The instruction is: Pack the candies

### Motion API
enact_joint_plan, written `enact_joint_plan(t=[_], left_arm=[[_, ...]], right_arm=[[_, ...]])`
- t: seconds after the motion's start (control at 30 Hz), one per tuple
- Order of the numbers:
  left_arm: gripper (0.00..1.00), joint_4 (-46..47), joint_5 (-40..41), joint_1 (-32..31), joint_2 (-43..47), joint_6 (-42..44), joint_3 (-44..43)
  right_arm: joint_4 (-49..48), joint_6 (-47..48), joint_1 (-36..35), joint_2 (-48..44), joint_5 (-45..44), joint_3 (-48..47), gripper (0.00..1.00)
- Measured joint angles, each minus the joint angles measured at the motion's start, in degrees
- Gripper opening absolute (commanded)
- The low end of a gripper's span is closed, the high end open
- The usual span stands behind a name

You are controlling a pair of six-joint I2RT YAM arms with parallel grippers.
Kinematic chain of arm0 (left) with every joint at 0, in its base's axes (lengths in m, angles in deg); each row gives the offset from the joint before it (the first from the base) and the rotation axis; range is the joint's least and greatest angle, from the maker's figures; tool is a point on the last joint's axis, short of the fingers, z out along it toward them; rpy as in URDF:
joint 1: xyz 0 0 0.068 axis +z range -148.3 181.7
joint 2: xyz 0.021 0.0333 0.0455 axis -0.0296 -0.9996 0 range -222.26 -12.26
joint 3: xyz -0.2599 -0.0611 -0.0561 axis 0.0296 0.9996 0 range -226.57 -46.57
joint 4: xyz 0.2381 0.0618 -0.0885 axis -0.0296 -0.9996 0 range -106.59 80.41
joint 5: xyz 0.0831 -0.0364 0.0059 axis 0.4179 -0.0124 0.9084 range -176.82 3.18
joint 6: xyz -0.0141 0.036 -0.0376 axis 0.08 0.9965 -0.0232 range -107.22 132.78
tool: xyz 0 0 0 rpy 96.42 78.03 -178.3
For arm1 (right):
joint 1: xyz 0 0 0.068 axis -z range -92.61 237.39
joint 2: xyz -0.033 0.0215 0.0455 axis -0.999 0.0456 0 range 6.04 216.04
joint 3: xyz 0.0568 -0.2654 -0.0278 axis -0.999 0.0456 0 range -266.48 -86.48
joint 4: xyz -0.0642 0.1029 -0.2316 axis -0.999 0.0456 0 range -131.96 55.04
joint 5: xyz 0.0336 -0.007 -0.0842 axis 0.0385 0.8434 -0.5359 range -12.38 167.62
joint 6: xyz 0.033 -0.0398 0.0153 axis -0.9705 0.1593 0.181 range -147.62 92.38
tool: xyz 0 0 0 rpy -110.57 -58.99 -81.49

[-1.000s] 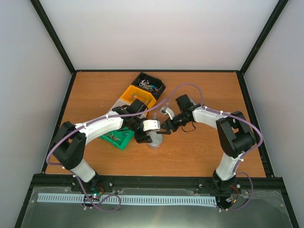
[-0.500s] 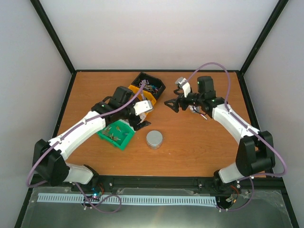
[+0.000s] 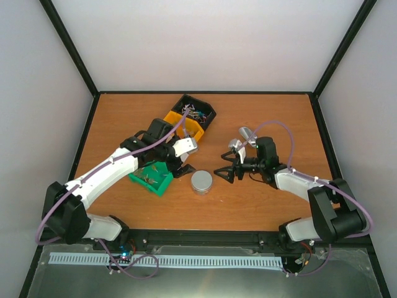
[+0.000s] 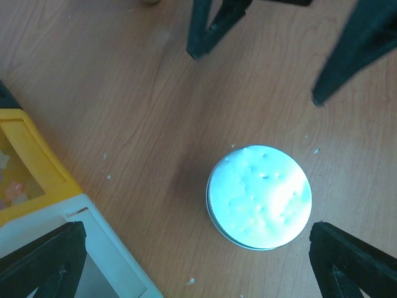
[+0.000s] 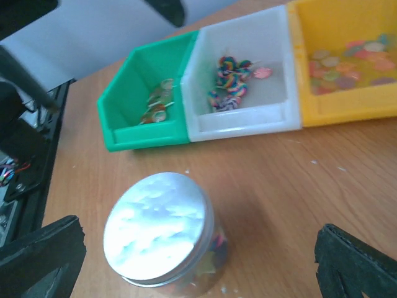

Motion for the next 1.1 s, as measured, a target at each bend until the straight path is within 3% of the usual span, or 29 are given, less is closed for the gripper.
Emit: enact_joint_plan(t=[0.2,0.4,0.73,1.1], left_arm=[[1.00,0.5,-1.3,0.0,-0.1,0.1,0.0],[1.00,0.8,-2.1,0.0,-0.1,0.3,0.6],[0.99,0.8,-2.8,0.0,-0.4,1.6,2.1],[0.85,-0.9,-7.2,0.0,-1.2,8.6,3.1]], right_arm=[[-5.4,5.5,-5.9,-1.3,-1.7,4.8,1.00],[-11.5,7.5,-6.8,0.9,-4.4,12.5,1.00],[-16.4,12.5,-14.6,8.3,-12.4,12.5,1.00],[-28.5,12.4,-17.6,20.1,-17.7,11.1,1.00]])
